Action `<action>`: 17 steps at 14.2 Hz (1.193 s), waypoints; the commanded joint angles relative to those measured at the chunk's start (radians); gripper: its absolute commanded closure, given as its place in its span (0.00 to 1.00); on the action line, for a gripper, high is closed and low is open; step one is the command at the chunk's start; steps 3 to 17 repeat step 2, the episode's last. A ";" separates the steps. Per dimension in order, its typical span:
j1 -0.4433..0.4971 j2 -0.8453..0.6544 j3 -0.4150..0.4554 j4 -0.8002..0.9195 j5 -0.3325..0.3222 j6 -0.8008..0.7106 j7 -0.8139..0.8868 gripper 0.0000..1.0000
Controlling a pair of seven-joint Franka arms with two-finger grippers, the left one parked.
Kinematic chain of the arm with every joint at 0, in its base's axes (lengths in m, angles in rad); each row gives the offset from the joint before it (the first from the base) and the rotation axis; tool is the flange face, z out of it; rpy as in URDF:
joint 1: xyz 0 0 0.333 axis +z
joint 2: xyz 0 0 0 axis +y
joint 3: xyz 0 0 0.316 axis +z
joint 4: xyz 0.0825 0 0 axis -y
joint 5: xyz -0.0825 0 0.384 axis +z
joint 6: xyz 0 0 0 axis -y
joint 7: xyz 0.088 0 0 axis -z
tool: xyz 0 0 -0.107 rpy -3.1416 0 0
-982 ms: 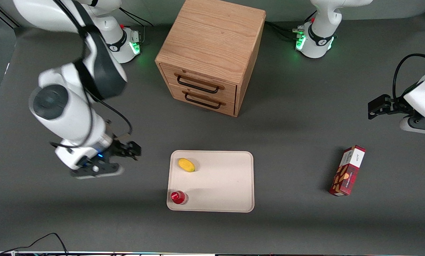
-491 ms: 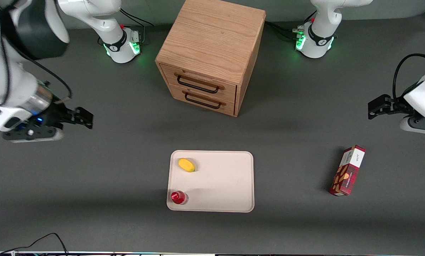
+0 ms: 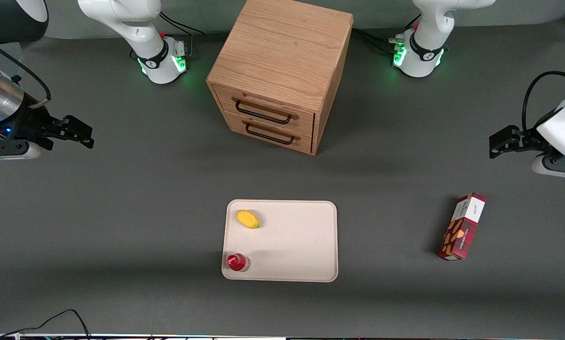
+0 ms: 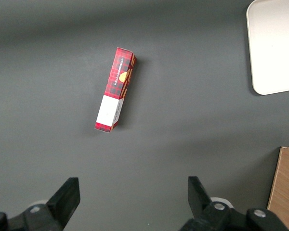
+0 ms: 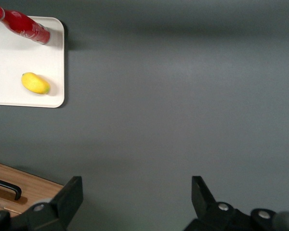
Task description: Place coke bottle on tray
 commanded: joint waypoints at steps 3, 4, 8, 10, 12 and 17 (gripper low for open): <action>-0.028 -0.030 0.010 -0.019 0.022 -0.010 -0.004 0.00; -0.028 -0.030 0.010 -0.019 0.022 -0.010 -0.004 0.00; -0.028 -0.030 0.010 -0.019 0.022 -0.010 -0.004 0.00; -0.028 -0.030 0.010 -0.019 0.022 -0.010 -0.004 0.00; -0.028 -0.030 0.010 -0.019 0.022 -0.010 -0.004 0.00; -0.028 -0.030 0.010 -0.019 0.022 -0.010 -0.004 0.00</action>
